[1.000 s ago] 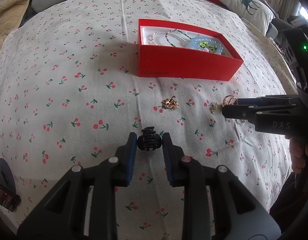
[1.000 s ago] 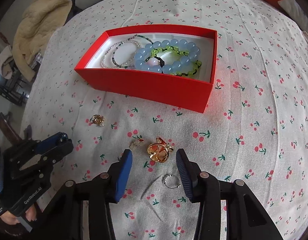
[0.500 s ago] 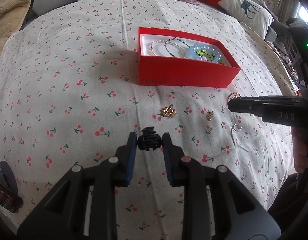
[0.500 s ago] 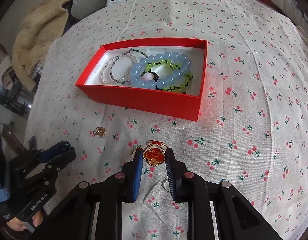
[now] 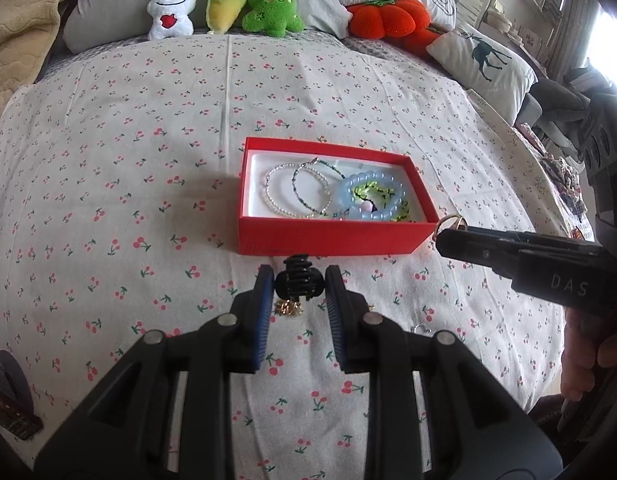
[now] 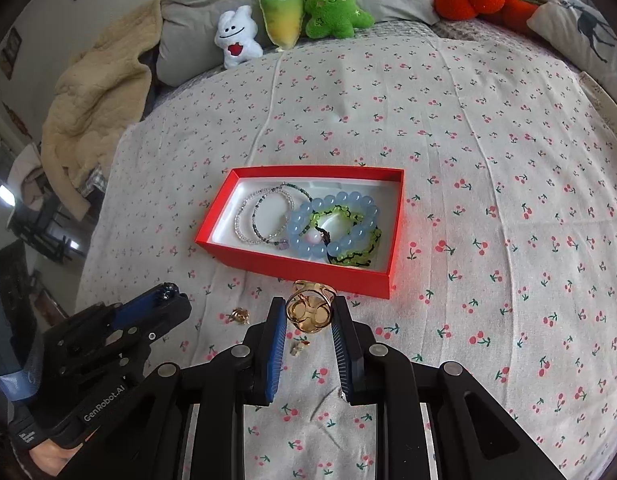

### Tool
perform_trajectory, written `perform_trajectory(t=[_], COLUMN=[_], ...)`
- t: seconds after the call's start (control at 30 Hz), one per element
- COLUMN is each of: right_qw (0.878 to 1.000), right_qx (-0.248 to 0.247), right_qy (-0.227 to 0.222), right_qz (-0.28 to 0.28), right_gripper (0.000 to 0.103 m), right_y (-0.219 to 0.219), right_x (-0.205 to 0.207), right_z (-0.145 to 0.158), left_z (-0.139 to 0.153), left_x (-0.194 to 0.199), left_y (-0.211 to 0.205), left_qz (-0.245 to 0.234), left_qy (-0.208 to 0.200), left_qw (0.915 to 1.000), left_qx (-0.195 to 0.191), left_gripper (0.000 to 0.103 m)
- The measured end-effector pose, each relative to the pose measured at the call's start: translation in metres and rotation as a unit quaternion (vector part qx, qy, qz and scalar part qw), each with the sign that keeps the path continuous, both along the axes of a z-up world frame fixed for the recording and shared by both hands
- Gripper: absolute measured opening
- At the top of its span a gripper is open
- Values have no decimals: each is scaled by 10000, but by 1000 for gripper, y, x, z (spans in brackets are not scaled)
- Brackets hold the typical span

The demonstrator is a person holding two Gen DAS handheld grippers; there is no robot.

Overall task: Organize jewelry
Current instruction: 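Carry the claw clip and gold ring into the red box and open both grippers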

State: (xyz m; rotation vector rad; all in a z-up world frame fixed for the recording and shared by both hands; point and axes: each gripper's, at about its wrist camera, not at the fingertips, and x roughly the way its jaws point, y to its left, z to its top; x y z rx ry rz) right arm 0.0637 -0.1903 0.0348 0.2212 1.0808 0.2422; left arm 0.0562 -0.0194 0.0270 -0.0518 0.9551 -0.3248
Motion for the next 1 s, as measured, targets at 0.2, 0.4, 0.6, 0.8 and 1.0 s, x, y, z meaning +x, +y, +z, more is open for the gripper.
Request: perform_trajectory(t=[0.2,0.4,0.6,0.8,1.0], right_qw=[9998,9994,9989,9990,9990], right_qx=[73,172,353,328,301], right_qy=[-91,-133,-49,35,72], right_qz=[-179,-280,-310,-287,-312], right_gripper=[23,23,23,23,23], right_y=[-8,-17,-18,-15,-16], right_x=[14,31,49,60,65], right_z=[6,2,-11,-20,-24], left_z=[2,-4,-16,-27,-28], left_x=[19,43,66,77,78], left_y=[-7,-15,-22,-25,-28], left_qz=[136,180,244,302,334], left_qy=[-34,-52,-79,-3,-28], left_qw=[9998,9997,9997,9995,9992], left_qx=[-112,-185,-33,52,202], left_gripper=[28,28,28,28,29])
